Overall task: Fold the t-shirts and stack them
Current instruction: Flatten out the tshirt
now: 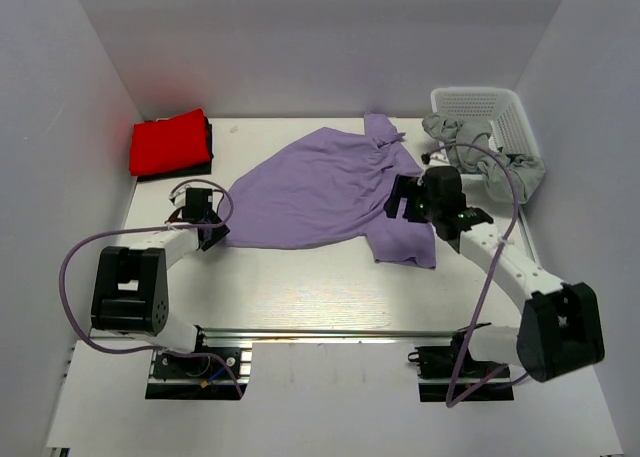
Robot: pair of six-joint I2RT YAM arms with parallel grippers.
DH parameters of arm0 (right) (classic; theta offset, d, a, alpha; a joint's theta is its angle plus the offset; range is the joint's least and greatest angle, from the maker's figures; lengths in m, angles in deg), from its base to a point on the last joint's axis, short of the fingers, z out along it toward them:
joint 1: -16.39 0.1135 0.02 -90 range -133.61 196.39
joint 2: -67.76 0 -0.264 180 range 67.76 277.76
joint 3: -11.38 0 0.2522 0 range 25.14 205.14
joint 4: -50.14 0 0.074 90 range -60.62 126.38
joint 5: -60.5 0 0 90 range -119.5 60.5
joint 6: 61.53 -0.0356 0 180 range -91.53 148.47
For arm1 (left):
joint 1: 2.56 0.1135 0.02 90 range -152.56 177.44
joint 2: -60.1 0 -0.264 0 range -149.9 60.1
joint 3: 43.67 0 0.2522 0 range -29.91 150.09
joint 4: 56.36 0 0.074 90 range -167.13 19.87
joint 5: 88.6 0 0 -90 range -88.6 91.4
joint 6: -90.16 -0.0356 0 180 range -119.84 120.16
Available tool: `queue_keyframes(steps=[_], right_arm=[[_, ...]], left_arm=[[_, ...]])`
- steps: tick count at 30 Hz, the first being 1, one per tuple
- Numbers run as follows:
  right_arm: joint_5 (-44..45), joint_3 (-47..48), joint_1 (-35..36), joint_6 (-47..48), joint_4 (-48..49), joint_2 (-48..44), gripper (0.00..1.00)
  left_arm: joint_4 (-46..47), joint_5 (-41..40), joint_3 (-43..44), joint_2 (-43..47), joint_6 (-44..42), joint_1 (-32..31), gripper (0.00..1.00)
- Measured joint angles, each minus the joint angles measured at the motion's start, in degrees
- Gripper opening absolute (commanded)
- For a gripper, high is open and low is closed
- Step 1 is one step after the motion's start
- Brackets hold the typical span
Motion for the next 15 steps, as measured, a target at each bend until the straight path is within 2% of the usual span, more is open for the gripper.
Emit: queue_keyframes(steps=[4,5,15], right_arm=[[0.46,-4.35,0.0,-0.13,-3.67,-5.09,0.9],[0.94,-5.16,0.0,-0.22,-4.92,-6.25,0.9],[11.23,-12.98,-0.04,-6.12,-14.25,-11.67,0.88]], left_arm=[[2.43,0.68,1.68,-3.08,0.15,0.02,0.18],[2.8,0.98,1.75,-3.32,0.17,0.04,0.0],[2.75,3.45,-2.36,1.36,-0.48,0.11,0.0]])
